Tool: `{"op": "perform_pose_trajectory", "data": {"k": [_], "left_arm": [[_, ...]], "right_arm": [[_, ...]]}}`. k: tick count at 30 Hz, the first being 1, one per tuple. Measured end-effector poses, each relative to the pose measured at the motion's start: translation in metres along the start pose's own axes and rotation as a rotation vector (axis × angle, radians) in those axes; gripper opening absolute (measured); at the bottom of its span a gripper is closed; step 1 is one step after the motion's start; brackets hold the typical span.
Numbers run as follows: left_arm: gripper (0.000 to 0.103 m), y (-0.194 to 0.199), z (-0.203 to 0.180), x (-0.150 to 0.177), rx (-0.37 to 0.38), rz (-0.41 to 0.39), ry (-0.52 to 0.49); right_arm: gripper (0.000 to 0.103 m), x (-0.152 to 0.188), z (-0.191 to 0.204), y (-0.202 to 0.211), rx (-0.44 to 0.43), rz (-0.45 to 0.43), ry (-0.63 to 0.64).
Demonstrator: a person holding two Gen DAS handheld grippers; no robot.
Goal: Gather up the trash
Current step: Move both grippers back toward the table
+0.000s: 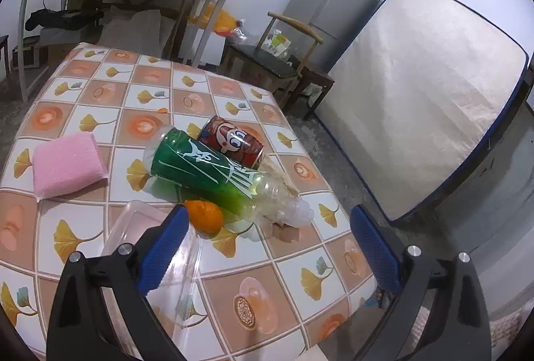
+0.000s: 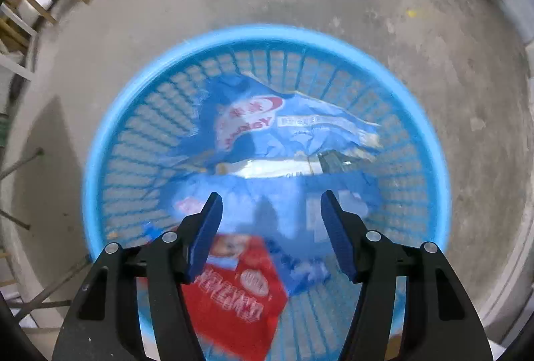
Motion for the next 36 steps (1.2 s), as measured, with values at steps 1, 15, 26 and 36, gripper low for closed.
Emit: {"op": "perform_pose_trajectory", "data": {"k": [1, 15, 26, 36], "left_arm": [[0.095, 0.004, 0.001, 0.000, 0.001, -0.006, 0.002], [0.097, 0.065, 0.060, 0.037, -0.112, -0.085, 0.045], [0.097, 0.071, 0.085, 0.064, -0.146, -0.055, 0.024], [0.097, 0.006, 0.068, 0.051, -0.182, 0.086, -0.206]], "right_arm": [[0.060, 0.005, 0.001, 0.013, -0.009, -0.019, 0.001], [0.086, 0.090, 0.139, 0.240, -0.360, -0.341, 0.205], [0.089, 0.154, 0.293, 0.324, -0.689, -0.335, 0.498], [0.089, 0.203, 0.397, 0.323, -0.745, -0.210, 0.707]]}}
Point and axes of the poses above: each gripper's, at about its wrist camera, not at the fingertips, and y roughly against the way its jaws point, z to its left, x to its underside, the point moved 3 cm from there along -y, roughly the way its jaws point, and after that the axes turned 7 degrees about -x, right-handed, at the moved point
